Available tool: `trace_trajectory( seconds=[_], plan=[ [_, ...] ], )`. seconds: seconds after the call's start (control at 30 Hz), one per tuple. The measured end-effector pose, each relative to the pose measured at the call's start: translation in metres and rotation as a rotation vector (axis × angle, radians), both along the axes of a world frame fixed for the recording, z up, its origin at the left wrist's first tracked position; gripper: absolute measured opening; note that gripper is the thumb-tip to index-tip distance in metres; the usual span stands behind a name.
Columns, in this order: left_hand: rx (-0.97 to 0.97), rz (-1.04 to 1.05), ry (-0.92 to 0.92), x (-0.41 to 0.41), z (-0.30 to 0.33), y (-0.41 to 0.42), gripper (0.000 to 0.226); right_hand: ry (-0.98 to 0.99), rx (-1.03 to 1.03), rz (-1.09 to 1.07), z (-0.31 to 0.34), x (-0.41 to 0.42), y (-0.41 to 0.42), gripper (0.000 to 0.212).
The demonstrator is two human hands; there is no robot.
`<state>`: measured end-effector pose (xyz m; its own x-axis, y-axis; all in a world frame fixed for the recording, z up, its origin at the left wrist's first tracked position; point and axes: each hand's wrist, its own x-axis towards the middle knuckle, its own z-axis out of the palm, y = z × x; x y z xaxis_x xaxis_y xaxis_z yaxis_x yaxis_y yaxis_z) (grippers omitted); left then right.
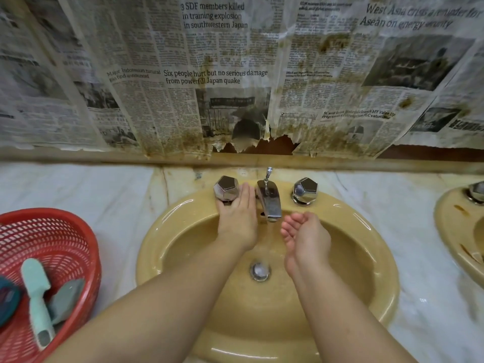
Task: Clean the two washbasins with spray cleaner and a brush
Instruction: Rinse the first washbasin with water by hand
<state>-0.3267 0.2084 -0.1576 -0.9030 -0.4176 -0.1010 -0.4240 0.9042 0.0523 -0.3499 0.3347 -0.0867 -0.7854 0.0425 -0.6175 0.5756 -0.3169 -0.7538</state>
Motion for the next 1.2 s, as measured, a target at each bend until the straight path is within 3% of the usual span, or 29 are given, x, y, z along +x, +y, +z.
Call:
trace_trajectory(
  seconds=[0.1, 0.2, 0.3, 0.4, 0.47, 0.53, 0.63, 0.7, 0.83, 1.0, 1.1, 1.2],
  plan=[
    [0.1, -0.039, 0.045, 0.008, 0.007, 0.016, 0.084, -0.129, 0.01, 0.043, -0.036, 0.001, 0.01, 0.029],
    [0.301, -0.083, 0.156, 0.046, 0.012, 0.021, 0.064, -0.304, -0.169, 0.148, -0.063, 0.004, 0.014, 0.028],
    [0.377, -0.005, 0.276, 0.081, 0.014, 0.004, 0.04, -0.368, -0.379, 0.166, -0.066, 0.007, 0.008, 0.027],
    [0.395, 0.114, 0.402, 0.104, 0.016, -0.015, 0.034, -0.373, -0.486, 0.104, -0.064, 0.009, -0.001, 0.028],
    [0.327, 0.195, 0.508, 0.118, 0.016, -0.031, 0.038, -0.384, -0.493, 0.068, -0.066, 0.012, -0.005, 0.029],
    [0.213, 0.29, 0.501, 0.13, 0.009, -0.047, 0.056, -0.401, -0.466, 0.037, -0.075, 0.019, -0.008, 0.032],
    [0.153, 0.439, 0.261, 0.138, -0.003, -0.064, 0.096, -0.429, -0.42, 0.035, -0.078, 0.033, -0.027, 0.037],
    [0.093, 0.451, 0.125, 0.131, -0.01, -0.067, 0.108, -0.402, -0.46, 0.075, -0.063, 0.038, -0.05, 0.039],
    [0.031, 0.369, 0.037, 0.085, -0.005, -0.068, 0.097, -0.234, -0.525, 0.314, -0.002, 0.035, -0.097, 0.028],
    [0.07, 0.149, 0.043, 0.049, -0.004, -0.032, 0.073, -0.098, -0.282, 0.426, 0.007, 0.031, -0.096, 0.026],
    [0.06, 0.047, 0.082, 0.067, -0.011, -0.024, 0.081, -0.131, -0.135, 0.411, -0.012, 0.04, -0.069, 0.027],
    [0.018, 0.121, 0.055, 0.056, -0.007, -0.049, 0.099, -0.188, -0.058, 0.355, -0.04, 0.044, -0.054, 0.029]
  ],
)
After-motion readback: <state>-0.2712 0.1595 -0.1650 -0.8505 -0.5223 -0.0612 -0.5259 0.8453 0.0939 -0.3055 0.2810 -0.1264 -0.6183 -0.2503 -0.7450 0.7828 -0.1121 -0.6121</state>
